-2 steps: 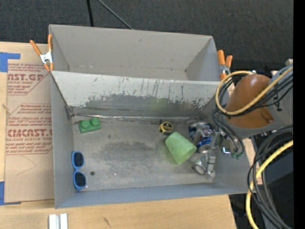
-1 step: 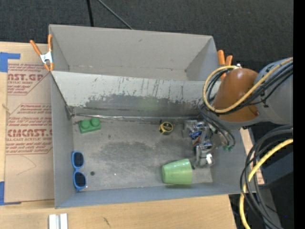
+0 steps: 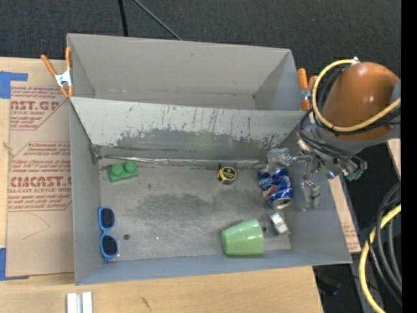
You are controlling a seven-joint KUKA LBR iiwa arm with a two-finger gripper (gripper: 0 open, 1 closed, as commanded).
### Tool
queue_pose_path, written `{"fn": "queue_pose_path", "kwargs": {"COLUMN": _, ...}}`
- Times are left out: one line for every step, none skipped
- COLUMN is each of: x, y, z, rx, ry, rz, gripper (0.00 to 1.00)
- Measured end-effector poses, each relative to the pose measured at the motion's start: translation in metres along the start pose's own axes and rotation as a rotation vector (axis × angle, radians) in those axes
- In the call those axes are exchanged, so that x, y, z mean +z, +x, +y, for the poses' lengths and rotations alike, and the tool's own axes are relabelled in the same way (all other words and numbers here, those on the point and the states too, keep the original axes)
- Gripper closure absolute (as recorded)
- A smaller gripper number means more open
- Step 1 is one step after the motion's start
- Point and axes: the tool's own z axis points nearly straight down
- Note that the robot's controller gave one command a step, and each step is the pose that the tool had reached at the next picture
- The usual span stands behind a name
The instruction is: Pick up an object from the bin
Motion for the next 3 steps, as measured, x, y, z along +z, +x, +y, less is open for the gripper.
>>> {"fn": "queue_pose_path", "kwargs": {"x": 0.05, "y": -0.012, "z": -0.022, "rx": -0.178, "ry": -0.007, "rz": 0.004, "gripper": 0.0}}
{"fn": "queue_pose_path", "kwargs": {"x": 0.049, "y": -0.013, "z": -0.023, "rx": -0.177, "ry": -0.007, "rz": 0.002, "gripper": 1.0}}
{"fn": "queue_pose_path", "kwargs": {"x": -0.066, "y": 0.001, "z": 0.006, "rx": -0.21, "ry": 0.0, "rz": -0.002, "gripper": 1.0}}
